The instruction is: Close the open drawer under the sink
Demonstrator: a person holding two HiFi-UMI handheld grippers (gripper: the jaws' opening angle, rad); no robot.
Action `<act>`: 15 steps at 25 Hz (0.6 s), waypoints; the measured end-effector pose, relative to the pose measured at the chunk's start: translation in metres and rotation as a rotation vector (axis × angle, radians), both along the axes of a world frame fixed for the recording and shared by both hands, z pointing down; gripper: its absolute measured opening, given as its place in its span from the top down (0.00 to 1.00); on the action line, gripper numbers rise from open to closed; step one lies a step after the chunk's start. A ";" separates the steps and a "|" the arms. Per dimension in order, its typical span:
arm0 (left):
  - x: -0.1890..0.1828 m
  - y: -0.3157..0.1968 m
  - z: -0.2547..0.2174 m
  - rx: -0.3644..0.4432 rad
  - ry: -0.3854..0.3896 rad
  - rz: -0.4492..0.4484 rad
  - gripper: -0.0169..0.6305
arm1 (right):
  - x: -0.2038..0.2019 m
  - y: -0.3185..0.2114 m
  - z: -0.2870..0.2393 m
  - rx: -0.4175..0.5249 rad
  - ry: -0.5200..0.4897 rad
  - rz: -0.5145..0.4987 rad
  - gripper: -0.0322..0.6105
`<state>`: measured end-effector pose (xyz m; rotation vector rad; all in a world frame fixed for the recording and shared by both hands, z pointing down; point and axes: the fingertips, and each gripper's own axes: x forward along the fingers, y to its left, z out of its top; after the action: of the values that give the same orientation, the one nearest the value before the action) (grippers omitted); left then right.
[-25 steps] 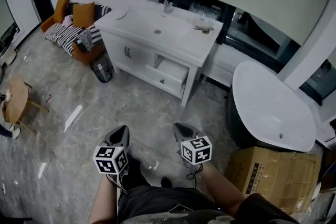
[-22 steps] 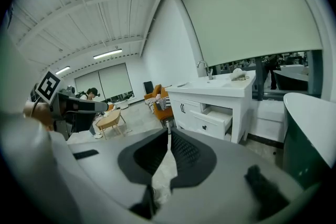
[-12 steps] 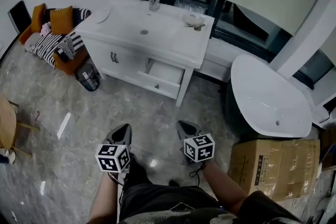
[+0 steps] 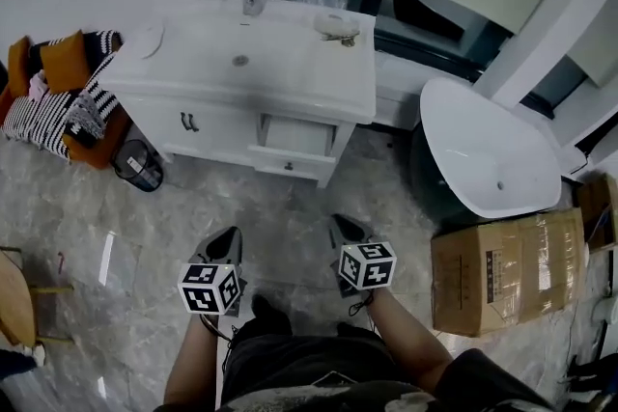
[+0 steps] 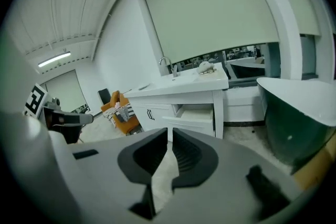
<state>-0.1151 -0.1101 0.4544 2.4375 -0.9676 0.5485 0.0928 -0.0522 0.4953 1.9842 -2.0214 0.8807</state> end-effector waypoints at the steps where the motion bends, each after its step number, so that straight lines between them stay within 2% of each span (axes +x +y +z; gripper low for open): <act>1: -0.002 -0.006 0.004 -0.006 0.003 0.020 0.95 | -0.004 -0.004 0.003 0.002 -0.012 0.024 0.90; 8: -0.013 -0.039 0.035 -0.042 0.001 0.139 0.95 | -0.023 -0.026 0.022 -0.004 0.011 0.189 0.90; 14: -0.014 -0.058 0.060 -0.060 0.007 0.157 0.95 | -0.025 -0.039 0.036 0.017 0.048 0.280 0.89; 15: -0.014 -0.061 0.064 -0.063 0.003 0.158 0.95 | -0.025 -0.043 0.040 0.022 0.045 0.292 0.84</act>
<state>-0.1287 -0.1715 0.5180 2.4712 -0.7483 0.6189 0.0679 -0.0948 0.5349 2.3283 -1.7518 0.8615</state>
